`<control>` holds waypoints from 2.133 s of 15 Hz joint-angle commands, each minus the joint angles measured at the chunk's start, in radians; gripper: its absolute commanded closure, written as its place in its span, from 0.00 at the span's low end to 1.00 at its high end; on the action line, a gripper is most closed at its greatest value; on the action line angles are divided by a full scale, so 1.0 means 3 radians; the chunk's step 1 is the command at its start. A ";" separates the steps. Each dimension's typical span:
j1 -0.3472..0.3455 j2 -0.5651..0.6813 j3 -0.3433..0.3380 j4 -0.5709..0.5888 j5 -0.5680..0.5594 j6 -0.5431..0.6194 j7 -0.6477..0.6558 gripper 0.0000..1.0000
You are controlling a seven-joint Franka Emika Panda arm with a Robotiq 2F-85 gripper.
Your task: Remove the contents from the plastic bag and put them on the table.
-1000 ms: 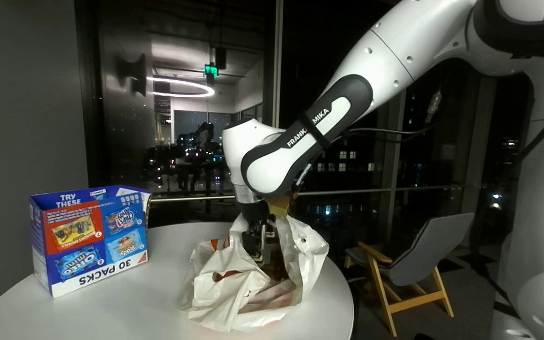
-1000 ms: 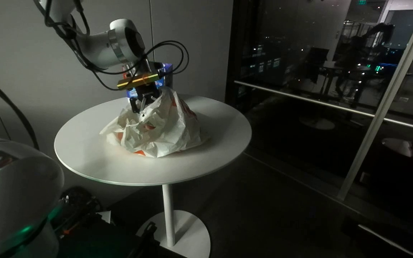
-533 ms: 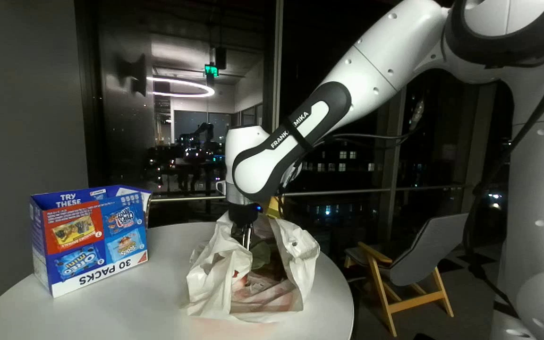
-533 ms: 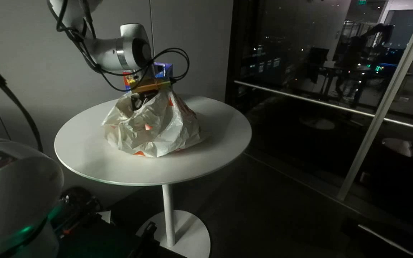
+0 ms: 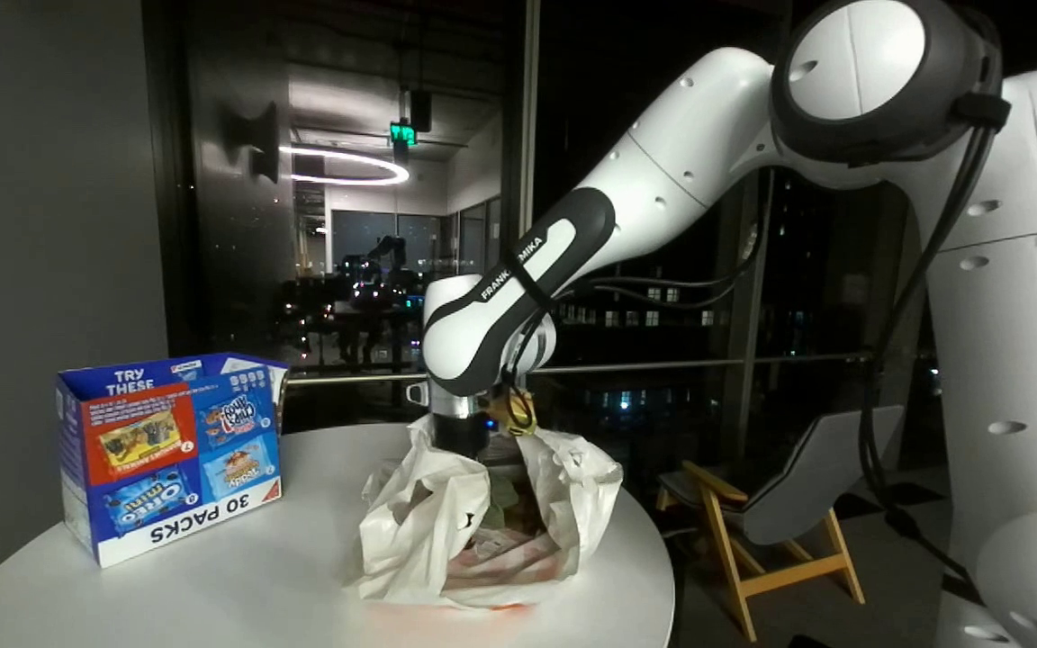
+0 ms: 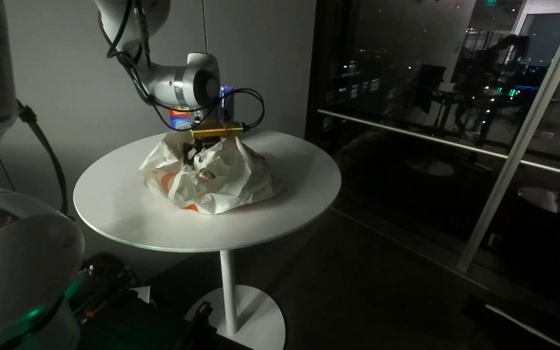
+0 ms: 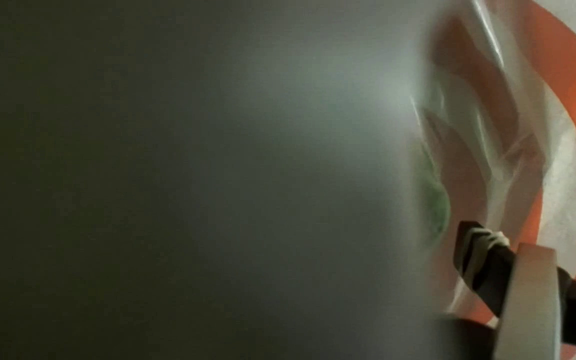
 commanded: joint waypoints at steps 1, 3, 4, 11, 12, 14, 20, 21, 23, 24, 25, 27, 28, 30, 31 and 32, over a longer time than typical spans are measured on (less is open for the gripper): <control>-0.0082 0.0158 0.0109 0.0197 0.0209 -0.0162 -0.0417 0.00; -0.0109 0.0167 0.0152 0.0220 0.0337 -0.0183 -0.0626 0.25; -0.0116 0.0164 0.0156 0.0234 0.0388 -0.0235 -0.0672 0.26; -0.0173 0.0135 0.0116 0.0248 0.0620 -0.0347 -0.0795 0.78; -0.0178 0.0133 0.0110 0.0255 0.0625 -0.0379 -0.0772 0.86; -0.0197 0.0116 0.0114 0.0282 0.0695 -0.0516 -0.0766 0.99; -0.0167 -0.0128 0.0059 0.0298 0.0674 -0.1130 -0.0493 0.97; -0.0162 -0.0196 0.0049 0.0296 0.0661 -0.1285 -0.0433 0.97; -0.0146 -0.0411 0.0036 0.0248 0.0642 -0.1562 -0.0339 0.97; -0.0136 -0.0538 0.0032 0.0213 0.0638 -0.1668 -0.0302 0.97; -0.0124 -0.0668 0.0030 0.0182 0.0624 -0.1764 -0.0277 0.97; -0.0099 -0.0949 0.0022 0.0097 0.0629 -0.1842 -0.0301 0.97; -0.0078 -0.1087 0.0020 0.0047 0.0630 -0.1815 -0.0323 0.97; -0.0016 -0.1443 0.0022 -0.0150 0.0503 -0.1601 -0.0344 0.97; 0.0021 -0.1593 0.0022 -0.0228 0.0462 -0.1533 -0.0373 0.97; 0.0066 -0.1720 0.0026 -0.0289 0.0431 -0.1463 -0.0365 0.97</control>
